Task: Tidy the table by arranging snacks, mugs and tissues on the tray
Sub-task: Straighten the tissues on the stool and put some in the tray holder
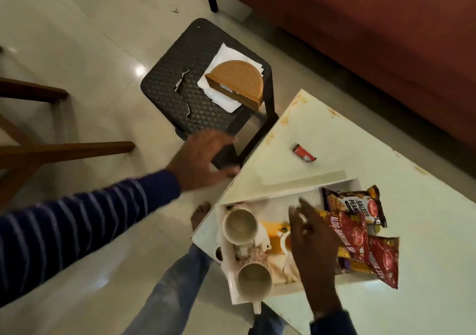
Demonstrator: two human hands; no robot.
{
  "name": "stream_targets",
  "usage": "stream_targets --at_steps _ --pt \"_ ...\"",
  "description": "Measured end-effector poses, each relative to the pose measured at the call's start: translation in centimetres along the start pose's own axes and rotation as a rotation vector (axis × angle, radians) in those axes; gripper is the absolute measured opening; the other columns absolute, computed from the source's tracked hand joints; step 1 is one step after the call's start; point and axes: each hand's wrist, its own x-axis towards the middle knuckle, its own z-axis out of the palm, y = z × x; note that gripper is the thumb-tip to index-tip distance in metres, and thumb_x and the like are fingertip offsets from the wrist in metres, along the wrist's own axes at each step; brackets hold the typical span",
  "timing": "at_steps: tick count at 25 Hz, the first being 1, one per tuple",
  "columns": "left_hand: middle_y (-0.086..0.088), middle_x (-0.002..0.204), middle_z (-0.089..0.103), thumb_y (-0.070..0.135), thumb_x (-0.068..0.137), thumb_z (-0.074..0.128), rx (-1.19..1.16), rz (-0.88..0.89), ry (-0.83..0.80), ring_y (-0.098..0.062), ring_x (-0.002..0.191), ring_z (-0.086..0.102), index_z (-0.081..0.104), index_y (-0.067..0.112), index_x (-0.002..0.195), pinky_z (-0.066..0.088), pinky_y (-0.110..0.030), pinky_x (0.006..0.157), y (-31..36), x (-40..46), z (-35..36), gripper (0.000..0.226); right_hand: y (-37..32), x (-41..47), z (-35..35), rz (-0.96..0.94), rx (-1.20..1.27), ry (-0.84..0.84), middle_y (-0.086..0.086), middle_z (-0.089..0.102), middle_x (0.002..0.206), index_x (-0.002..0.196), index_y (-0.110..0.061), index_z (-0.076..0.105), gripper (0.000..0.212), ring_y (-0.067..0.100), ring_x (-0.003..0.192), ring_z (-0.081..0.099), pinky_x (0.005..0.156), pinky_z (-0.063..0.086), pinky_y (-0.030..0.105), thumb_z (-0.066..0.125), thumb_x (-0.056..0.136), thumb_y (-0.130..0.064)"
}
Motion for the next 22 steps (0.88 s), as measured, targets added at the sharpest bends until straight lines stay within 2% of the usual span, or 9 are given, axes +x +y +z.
stream_targets --at_steps 2,3,5,7,9,12,16,19,22 --pt "-0.011 0.128 0.058 0.044 0.086 0.067 -0.133 -0.231 0.17 -0.017 0.116 0.052 0.056 0.013 0.128 0.05 -0.039 0.094 -3.2 5.2 -1.4 0.054 -3.4 5.0 2.1 0.069 0.182 -0.054 0.002 0.074 0.107 0.124 -0.018 0.068 0.037 -0.007 0.083 0.065 0.068 0.047 0.002 0.059 0.095 -0.039" --pt "-0.011 0.127 0.057 0.039 0.088 0.068 -0.193 -0.343 0.253 -0.017 0.113 0.054 0.057 0.012 0.127 0.052 -0.037 0.092 -4.6 7.7 -2.0 0.049 -5.0 7.3 3.3 0.128 0.251 -0.088 0.001 0.072 0.113 0.123 -0.019 0.068 0.034 0.0 0.094 0.067 0.08 0.053 0.01 0.06 0.095 -0.038" --pt "-0.009 0.127 0.057 0.04 0.091 0.064 -0.264 -0.534 0.343 -0.019 0.114 0.056 0.058 0.012 0.125 0.052 -0.039 0.095 -6.9 12.1 -2.9 0.045 -8.3 11.2 5.6 0.249 0.356 -0.168 -0.004 0.071 0.109 0.107 -0.026 0.071 0.02 0.018 0.106 0.067 0.095 0.056 0.039 0.06 0.096 -0.039" --pt "-0.007 0.127 0.058 0.045 0.094 0.058 -0.321 -0.679 0.307 -0.02 0.117 0.055 0.059 0.013 0.125 0.048 -0.041 0.101 -8.8 15.0 -3.4 0.044 -11.3 14.7 7.7 0.344 0.445 -0.212 -0.004 0.067 0.09 0.081 -0.03 0.065 0.021 0.026 0.104 0.066 0.092 0.057 0.047 0.058 0.097 -0.042" --pt "-0.004 0.123 0.062 0.049 0.095 0.054 -0.328 -0.745 0.217 -0.019 0.114 0.058 0.061 0.015 0.122 0.048 -0.039 0.101 -10.3 16.3 -3.3 0.044 -13.2 17.4 9.5 0.397 0.492 -0.241 -0.004 0.063 0.086 0.078 -0.031 0.059 0.026 0.024 0.098 0.064 0.083 0.058 0.038 0.055 0.096 -0.05" --pt "-0.001 0.116 0.067 0.049 0.099 0.047 -0.345 -0.712 0.076 -0.017 0.108 0.062 0.064 0.016 0.119 0.049 -0.035 0.098 -11.8 16.9 -2.4 0.042 -13.8 20.4 12.0 0.405 0.481 -0.261 -0.008 0.062 0.091 0.084 -0.031 0.058 0.027 0.019 0.094 0.063 0.082 0.054 0.032 0.053 0.095 -0.055" --pt "-0.006 0.112 0.069 0.039 0.103 0.043 -0.266 -0.549 -0.041 -0.019 0.1 0.063 0.066 0.012 0.119 0.05 -0.029 0.087 -12.8 16.8 -1.8 0.039 -13.3 22.2 13.5 0.351 0.352 -0.227 -0.006 0.065 0.092 0.095 -0.028 0.062 0.025 0.017 0.092 0.068 0.084 0.058 0.032 0.057 0.094 -0.052" --pt "-0.008 0.113 0.069 0.031 0.103 0.046 -0.269 -0.403 0.019 -0.02 0.102 0.064 0.065 0.009 0.123 0.053 -0.029 0.087 -12.8 16.3 -1.7 0.035 -13.4 22.3 13.3 0.338 0.385 -0.217 -0.003 0.067 0.103 0.112 -0.023 0.063 0.032 0.017 0.097 0.068 0.089 0.058 0.033 0.056 0.095 -0.049" --pt "-0.004 0.119 0.068 0.034 0.102 0.049 -0.368 -0.359 0.066 -0.015 0.109 0.064 0.063 0.012 0.128 0.054 -0.029 0.092 -12.5 15.9 -3.1 0.037 -13.9 21.5 11.7 0.277 0.466 -0.241 -0.008 0.069 0.106 0.11 -0.03 0.063 0.025 0.012 0.1 0.068 0.09 0.056 0.031 0.055 0.095 -0.049"
